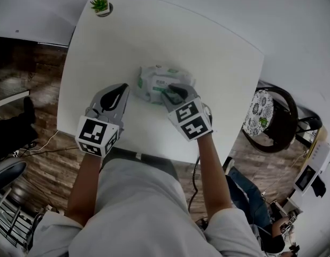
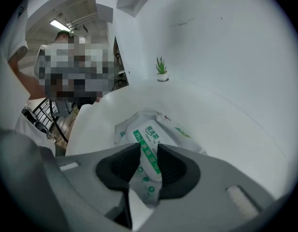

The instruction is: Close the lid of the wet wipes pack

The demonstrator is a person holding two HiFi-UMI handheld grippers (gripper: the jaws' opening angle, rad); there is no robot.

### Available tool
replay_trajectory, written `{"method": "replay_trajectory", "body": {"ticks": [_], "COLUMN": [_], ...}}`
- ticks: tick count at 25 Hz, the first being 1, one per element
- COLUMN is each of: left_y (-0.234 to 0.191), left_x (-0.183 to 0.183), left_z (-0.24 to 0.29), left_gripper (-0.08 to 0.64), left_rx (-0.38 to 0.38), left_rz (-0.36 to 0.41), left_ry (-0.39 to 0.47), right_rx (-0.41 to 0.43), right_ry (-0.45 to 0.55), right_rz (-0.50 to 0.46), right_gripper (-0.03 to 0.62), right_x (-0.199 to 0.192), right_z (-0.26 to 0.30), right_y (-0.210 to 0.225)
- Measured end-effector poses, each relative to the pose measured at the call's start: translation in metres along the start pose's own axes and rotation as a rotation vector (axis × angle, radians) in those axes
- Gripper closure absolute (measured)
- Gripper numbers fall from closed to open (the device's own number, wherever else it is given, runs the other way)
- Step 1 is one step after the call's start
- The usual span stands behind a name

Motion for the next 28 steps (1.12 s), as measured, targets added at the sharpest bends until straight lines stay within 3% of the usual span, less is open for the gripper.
{"method": "replay_trajectory", "body": {"ticks": [5,15,17,21,23,28], "left_y": [0.001,0.0,0.001,0.007,0.011,0.022], "left_x": [0.003,0.01,0.012,0.015,0.018,0.028], "left_z": [0.0,-0.008,-0.012,-0.016,-0.019,-0.028], "left_gripper": [0.555,0.555,0.555,0.555,0.555,0.556], "left_rx": [-0.008,0.001,0.001,0.0,-0.003,-0.01], "left_rz": [0.003,0.017,0.021,0.03,0.037,0.057], "left_ry": [0.002,0.02,0.026,0.038,0.045,0.069], "right_rx": [-0.021,-0.022,-0.038,-0.076,-0.103,-0.16], "right_ry": [-0.044,0.051,0.076,0.154,0.196,0.292], "right_rz": [-0.032,0.03,0.048,0.084,0.112,0.175], "right_gripper": [0.476,0.478,0.521,0.525,0.565,0.588], "right_x": [0.001,-0.001,-0.003,-0.003,-0.003,-0.005], "right_z": [0.0,-0.007,-0.013,-0.029,-0.04,-0.068], "right_y": [-0.001,-0.004,-0.006,-0.008,-0.008,-0.009]}}
Point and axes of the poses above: the fingertips, and each gripper's own axes: z forward along the fingers, y to its right, x out of its top, the point moved 1 cm from there along -z, backward along the fingers, and after that the axes turned 6 degrees about x, right-handed, at the moved point
